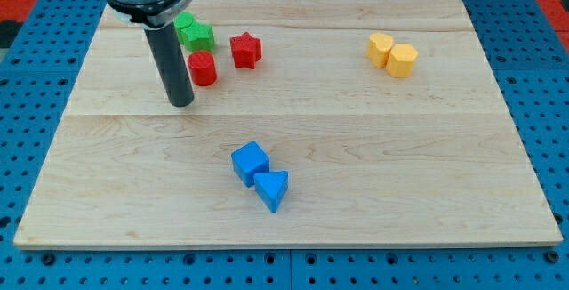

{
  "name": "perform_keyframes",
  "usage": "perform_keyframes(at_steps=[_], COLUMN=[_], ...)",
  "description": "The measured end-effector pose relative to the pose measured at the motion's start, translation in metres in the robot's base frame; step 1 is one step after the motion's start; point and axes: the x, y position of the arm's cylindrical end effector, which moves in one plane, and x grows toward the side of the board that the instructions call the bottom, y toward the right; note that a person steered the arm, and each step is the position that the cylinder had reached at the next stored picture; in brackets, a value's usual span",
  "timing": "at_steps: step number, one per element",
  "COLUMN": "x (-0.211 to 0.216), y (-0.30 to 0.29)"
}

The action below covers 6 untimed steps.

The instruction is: Slide the red circle inbetween red star and the green star

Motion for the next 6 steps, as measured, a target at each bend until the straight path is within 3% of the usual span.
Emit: perform_keyframes(at_steps=[6], x=[-0.055], y=[0.037])
